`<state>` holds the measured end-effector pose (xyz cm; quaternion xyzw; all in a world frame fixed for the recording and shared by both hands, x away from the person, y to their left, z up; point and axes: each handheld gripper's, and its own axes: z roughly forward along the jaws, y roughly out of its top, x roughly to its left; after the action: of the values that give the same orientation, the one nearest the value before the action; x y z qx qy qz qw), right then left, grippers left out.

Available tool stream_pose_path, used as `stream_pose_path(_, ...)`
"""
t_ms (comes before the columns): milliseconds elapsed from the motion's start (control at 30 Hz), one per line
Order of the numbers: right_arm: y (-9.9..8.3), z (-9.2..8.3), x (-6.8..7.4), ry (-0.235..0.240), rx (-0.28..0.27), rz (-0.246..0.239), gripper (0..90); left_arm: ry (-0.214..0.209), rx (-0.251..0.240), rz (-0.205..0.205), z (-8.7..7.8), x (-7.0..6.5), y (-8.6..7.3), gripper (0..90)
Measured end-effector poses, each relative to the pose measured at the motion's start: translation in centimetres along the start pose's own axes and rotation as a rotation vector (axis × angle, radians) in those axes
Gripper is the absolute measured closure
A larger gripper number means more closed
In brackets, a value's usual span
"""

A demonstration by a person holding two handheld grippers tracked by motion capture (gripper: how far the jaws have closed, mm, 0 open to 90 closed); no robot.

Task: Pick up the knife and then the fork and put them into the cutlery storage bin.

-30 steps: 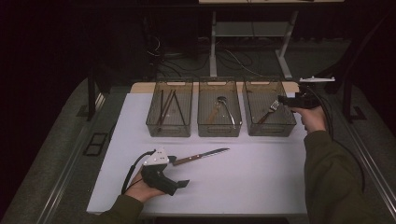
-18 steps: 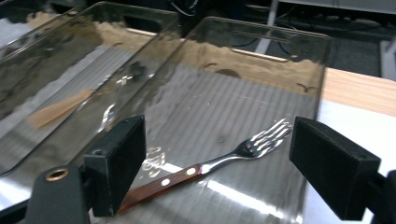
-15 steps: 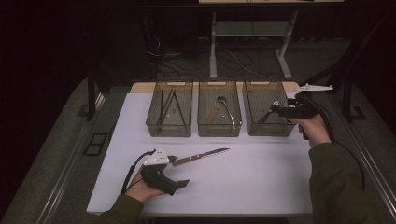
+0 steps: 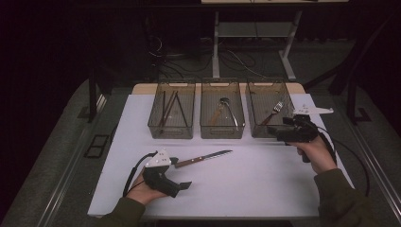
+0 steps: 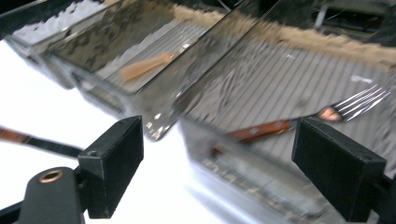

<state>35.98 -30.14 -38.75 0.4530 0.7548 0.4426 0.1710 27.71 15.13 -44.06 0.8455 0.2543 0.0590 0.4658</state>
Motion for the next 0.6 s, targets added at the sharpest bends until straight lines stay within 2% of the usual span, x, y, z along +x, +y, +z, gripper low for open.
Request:
stream_pose_path(233, -3.0, 0.0, 2.4, 0.019, 0.000, -0.032, 16.6, 0.011, 0.004, 0.005, 0.0, 0.1, 0.2, 0.0)
stream_pose_path(500, -5.9, -0.7, 4.0, 0.047, 0.002, -0.049, 16.5, 0.012, 0.007, 0.010, 0.0, 0.1, 0.3, 0.0)
stream_pose_path(567, -6.6, -1.0, 4.4, 0.056, 0.005, -0.041, 16.5, 0.016, 0.015, 0.010, 0.0, 0.1, 0.5, 0.0)
stream_pose_path(600, -6.9, -1.2, 4.5, 0.060, 0.008, -0.042, 16.6, 0.016, 0.022, 0.021, -0.1, 0.2, 0.6, 0.0)
